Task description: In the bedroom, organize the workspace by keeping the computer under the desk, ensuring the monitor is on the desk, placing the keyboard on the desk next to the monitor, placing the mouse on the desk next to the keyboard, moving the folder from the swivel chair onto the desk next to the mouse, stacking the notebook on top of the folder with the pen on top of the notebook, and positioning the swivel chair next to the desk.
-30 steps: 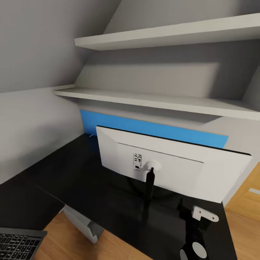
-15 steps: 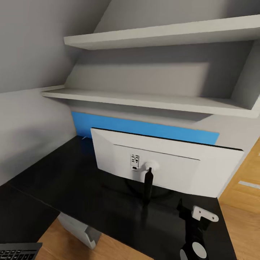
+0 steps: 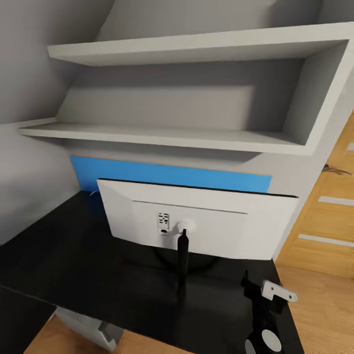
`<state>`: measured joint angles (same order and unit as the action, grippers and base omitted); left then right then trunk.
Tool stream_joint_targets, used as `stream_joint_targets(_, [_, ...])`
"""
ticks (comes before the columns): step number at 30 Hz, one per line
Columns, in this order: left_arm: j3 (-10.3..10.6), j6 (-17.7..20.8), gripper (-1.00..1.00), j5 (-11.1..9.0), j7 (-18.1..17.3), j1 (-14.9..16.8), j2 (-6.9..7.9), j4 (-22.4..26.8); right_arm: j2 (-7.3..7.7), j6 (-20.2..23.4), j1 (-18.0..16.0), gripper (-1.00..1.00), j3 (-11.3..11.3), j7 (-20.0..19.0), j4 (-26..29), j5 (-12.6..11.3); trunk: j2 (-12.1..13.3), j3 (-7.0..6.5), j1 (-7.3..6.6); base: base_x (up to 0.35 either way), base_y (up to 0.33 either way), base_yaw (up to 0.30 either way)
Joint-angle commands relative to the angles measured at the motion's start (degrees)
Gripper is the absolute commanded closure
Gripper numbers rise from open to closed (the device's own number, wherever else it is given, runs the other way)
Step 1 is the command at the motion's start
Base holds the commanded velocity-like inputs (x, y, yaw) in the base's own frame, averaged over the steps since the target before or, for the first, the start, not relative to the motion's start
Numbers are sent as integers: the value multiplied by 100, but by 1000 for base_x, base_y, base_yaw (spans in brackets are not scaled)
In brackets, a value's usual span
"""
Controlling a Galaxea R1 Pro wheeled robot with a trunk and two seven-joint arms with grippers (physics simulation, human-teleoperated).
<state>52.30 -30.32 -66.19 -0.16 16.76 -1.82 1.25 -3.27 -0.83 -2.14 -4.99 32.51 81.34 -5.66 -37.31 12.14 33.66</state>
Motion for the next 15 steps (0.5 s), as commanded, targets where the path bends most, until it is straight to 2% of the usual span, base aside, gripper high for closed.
stream_joint_targets(1, [48,-17,-100,-53,-2,3,1,-2,2,-8,-5,-100,-11,27,5,-49,-6,9,4,237,0,-258])
stream_joint_targets(7, [44,-17,-100,-52,-2,3,4,-2,2,-10,-5,-100,-11,23,5,-49,-6,9,4,265,0,-229])
stream_joint_targets(15, [47,-17,-100,-52,-2,3,5,-2,2,-28,-5,-100,-4,19,-97,-49,-6,9,4,65,0,-46])
